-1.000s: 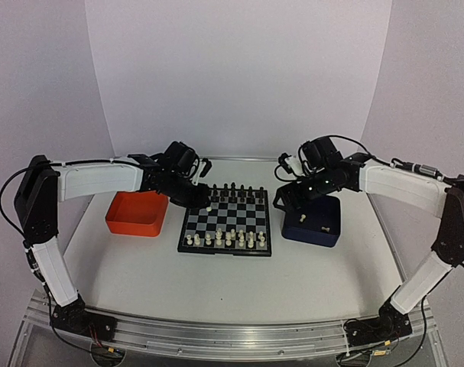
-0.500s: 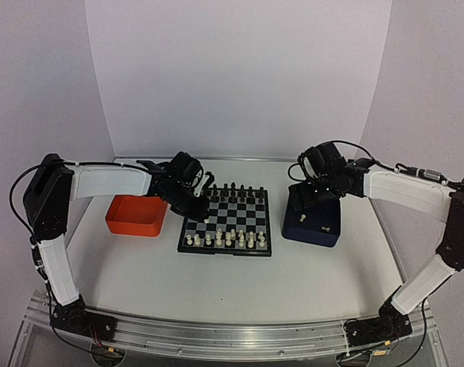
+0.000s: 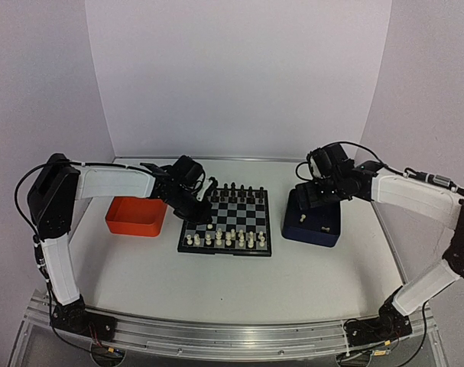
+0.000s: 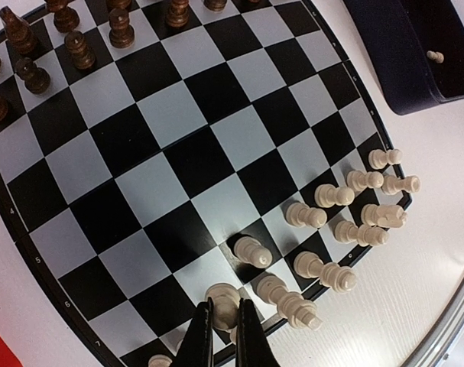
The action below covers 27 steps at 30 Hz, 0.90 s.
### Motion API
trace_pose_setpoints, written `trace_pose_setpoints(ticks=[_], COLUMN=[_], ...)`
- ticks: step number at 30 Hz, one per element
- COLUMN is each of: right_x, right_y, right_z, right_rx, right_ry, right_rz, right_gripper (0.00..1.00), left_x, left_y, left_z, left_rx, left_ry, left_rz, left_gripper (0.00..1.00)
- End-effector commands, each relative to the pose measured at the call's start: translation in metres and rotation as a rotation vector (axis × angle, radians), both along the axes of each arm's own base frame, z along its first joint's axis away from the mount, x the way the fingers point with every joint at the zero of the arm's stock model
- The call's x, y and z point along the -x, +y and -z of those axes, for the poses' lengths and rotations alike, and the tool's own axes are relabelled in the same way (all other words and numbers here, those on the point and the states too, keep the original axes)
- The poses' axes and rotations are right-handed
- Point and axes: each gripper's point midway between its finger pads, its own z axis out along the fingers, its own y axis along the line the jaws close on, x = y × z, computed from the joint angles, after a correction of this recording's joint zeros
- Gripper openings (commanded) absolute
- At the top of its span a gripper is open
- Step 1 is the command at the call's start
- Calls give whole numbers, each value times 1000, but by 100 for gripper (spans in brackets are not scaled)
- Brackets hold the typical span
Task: Set up the chess pieces on the board
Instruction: Place the chess piece on the chessboard.
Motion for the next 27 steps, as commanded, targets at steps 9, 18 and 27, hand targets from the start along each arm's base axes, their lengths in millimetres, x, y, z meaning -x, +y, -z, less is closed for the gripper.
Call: trace_pose_setpoints(ticks=[9,18,27], right_x=[5,6,6], right_y=[-13,-15,-16], right_z=[-12,-13,-15], right_rx=[-2,3,6], right_ry=[-51,-56,-62], right_rz=[46,46,48], right_gripper=[98,98,98], left_x=[4,8,3], left_y=[-6,-4,-4], left_z=[13,24,27], left_rx=[-1,-41,-60], left_ry=[23,36,18], left_rz=[40,39,27], left_gripper=[0,0,2])
